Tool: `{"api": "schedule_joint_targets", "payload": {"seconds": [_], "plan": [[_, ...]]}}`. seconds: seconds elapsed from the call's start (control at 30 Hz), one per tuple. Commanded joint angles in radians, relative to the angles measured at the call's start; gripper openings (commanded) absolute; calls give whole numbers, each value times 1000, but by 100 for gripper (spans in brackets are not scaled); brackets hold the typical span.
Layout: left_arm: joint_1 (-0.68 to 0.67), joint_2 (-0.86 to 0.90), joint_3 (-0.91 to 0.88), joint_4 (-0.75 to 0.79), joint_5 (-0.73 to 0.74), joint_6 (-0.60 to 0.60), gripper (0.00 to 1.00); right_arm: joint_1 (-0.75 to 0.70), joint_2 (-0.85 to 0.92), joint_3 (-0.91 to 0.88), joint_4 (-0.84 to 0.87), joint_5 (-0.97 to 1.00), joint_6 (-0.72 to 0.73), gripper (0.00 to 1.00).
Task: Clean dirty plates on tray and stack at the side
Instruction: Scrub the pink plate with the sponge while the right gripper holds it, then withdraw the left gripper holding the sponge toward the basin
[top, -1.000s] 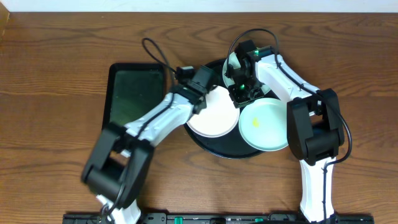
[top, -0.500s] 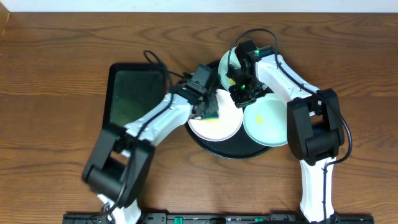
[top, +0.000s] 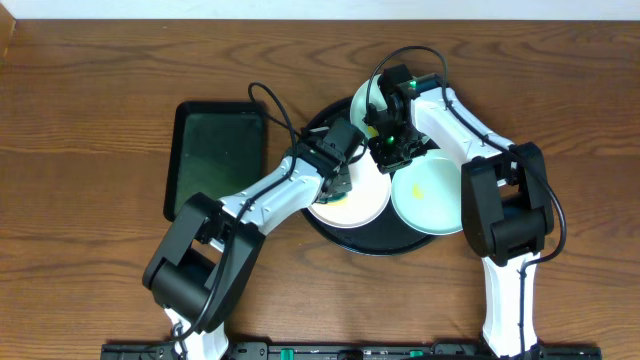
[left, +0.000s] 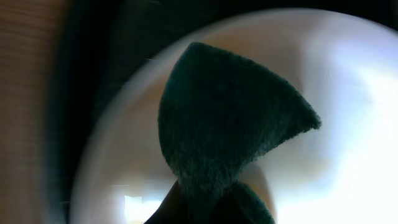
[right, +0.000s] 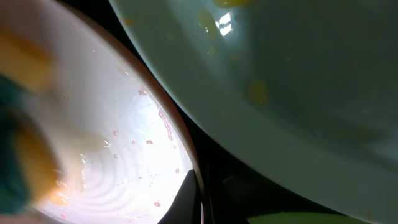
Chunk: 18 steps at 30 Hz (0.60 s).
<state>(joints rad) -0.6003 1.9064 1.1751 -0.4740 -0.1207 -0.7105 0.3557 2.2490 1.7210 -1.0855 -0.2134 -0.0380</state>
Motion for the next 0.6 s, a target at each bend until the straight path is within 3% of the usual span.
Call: {"api": "schedule_joint_targets", "payload": {"seconds": [0.0,0.27,0.57], "plan": [[32,48,-85,-81,-366,-18,7,-10,11,-15,1,60,-12,1],[32,-12,-85,-89,-465,-123,7,-10,9,-14,-3,51,-12,1],[47,-339,-85,-73,-458,-133,7,14,-60,-14,-3,51,-29,1]]}}
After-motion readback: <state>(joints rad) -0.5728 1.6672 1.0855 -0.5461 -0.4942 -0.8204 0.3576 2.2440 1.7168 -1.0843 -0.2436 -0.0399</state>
